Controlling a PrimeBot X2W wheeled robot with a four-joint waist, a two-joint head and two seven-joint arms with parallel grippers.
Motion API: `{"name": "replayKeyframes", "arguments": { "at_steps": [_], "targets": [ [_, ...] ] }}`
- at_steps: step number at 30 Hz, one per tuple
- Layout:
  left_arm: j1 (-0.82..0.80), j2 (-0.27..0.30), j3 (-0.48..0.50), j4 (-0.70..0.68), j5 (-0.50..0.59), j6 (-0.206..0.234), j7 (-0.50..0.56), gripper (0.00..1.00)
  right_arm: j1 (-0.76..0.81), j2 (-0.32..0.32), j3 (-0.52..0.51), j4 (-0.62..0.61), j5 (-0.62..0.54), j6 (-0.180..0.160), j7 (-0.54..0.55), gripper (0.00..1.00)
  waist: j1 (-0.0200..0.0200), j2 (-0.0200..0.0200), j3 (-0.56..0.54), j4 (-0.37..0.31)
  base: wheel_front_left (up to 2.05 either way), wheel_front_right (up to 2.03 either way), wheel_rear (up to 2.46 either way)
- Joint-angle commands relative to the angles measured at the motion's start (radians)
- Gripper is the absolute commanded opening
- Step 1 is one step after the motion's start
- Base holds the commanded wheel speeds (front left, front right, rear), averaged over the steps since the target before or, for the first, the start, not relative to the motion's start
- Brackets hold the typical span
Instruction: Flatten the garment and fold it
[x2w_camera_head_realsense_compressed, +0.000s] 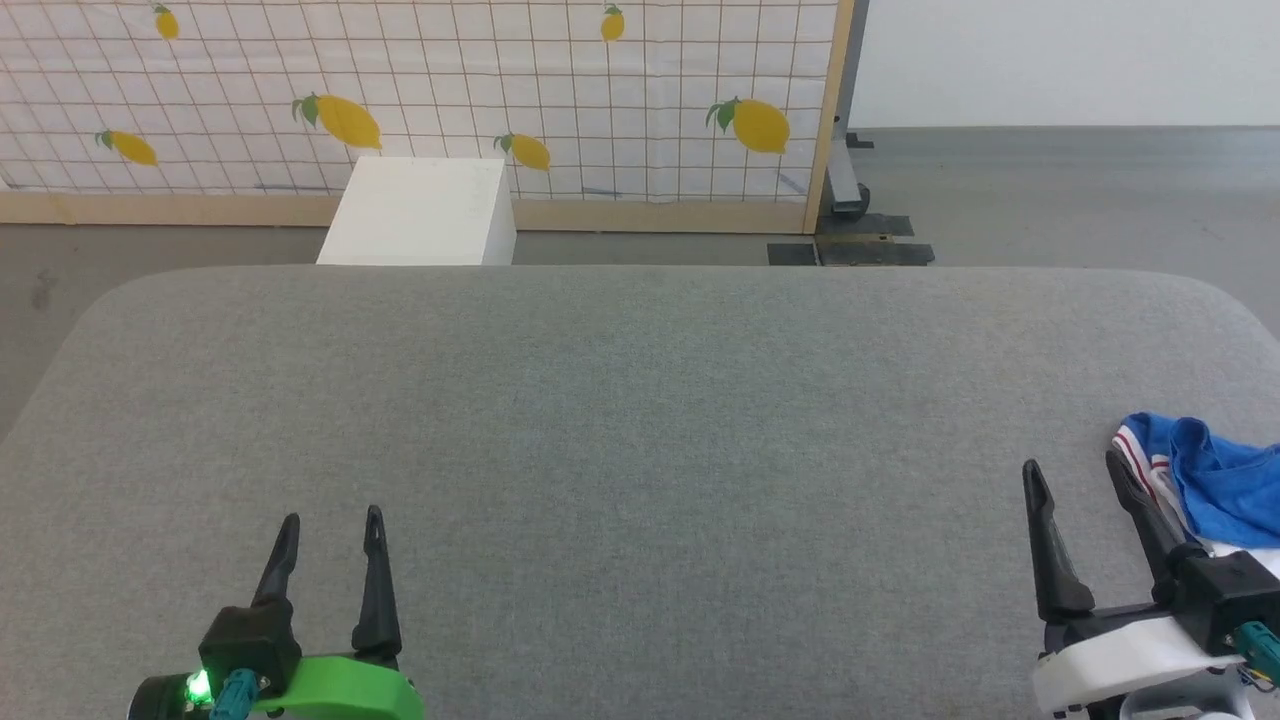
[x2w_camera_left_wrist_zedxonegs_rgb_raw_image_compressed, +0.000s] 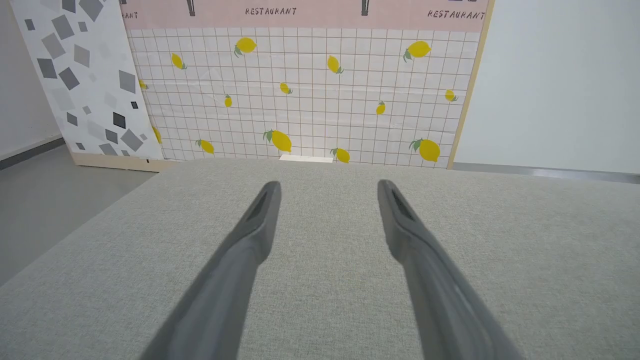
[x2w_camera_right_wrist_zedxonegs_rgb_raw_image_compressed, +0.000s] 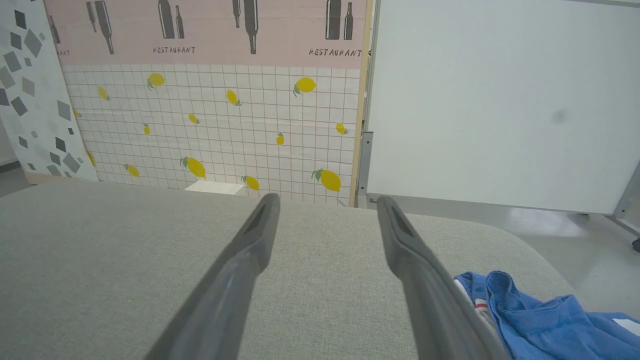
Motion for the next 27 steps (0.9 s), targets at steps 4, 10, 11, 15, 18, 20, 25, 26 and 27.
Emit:
{"name": "replayKeyframes", "arguments": {
  "at_steps": [4,10,11,15,18,20,25,26,27],
  "targets": [
    [0.01,-0.003,-0.004,0.001,0.004,0.001,-0.004,1.0,0.024,0.013,-0.001,-0.017,-0.003,-0.002,0.005,1.0,0.0001,0.0,0.006,-0.003,0.0,0.0,0.0],
    [0.006,-0.003,0.0,0.007,0.0,-0.008,-0.004,1.0,0.031,0.024,-0.006,-0.026,-0.013,-0.002,0.012,1.0,0.0001,0.0,0.009,-0.003,0.0,0.0,0.0],
    [0.006,-0.003,0.001,0.007,-0.001,-0.009,-0.004,1.0,0.031,0.025,-0.006,-0.026,-0.013,-0.002,0.014,1.0,0.0001,0.0,0.01,-0.003,0.0,0.0,0.0],
    [0.0,0.0,0.001,0.006,-0.003,-0.008,0.0,0.0,0.019,0.026,-0.004,-0.021,-0.01,0.0,0.013,0.0,0.0001,0.0,0.01,-0.003,0.0,0.0,0.0],
    [0.0,0.0,0.0,0.007,-0.003,-0.008,0.001,0.0,0.019,0.025,-0.004,-0.021,-0.01,0.0,0.012,0.0,0.0001,0.0,0.01,-0.003,0.0,0.0,0.0],
    [0.0,0.0,0.0,0.006,-0.002,-0.007,0.004,0.0,0.018,0.026,-0.003,-0.021,-0.011,0.0,0.014,0.0,0.0001,0.0,0.011,-0.003,0.0,0.0,0.0],
    [-0.004,0.0,-0.002,0.003,0.001,-0.006,0.014,0.0,0.015,0.027,-0.001,-0.021,-0.013,0.0,0.022,0.0,0.0001,0.0,0.012,-0.003,0.0,0.0,0.0],
    [-0.004,0.0,-0.003,0.002,0.002,-0.006,0.016,0.0,0.014,0.027,0.0,-0.021,-0.014,0.0,0.023,0.0,0.0001,0.0,0.012,-0.003,0.0,0.0,0.0],
    [-0.005,0.0,-0.003,0.001,0.003,-0.005,0.018,0.0,0.014,0.027,0.001,-0.021,-0.014,0.0,0.025,0.0,0.0001,0.0,0.013,-0.004,0.0,0.0,0.0]
  ]
}}
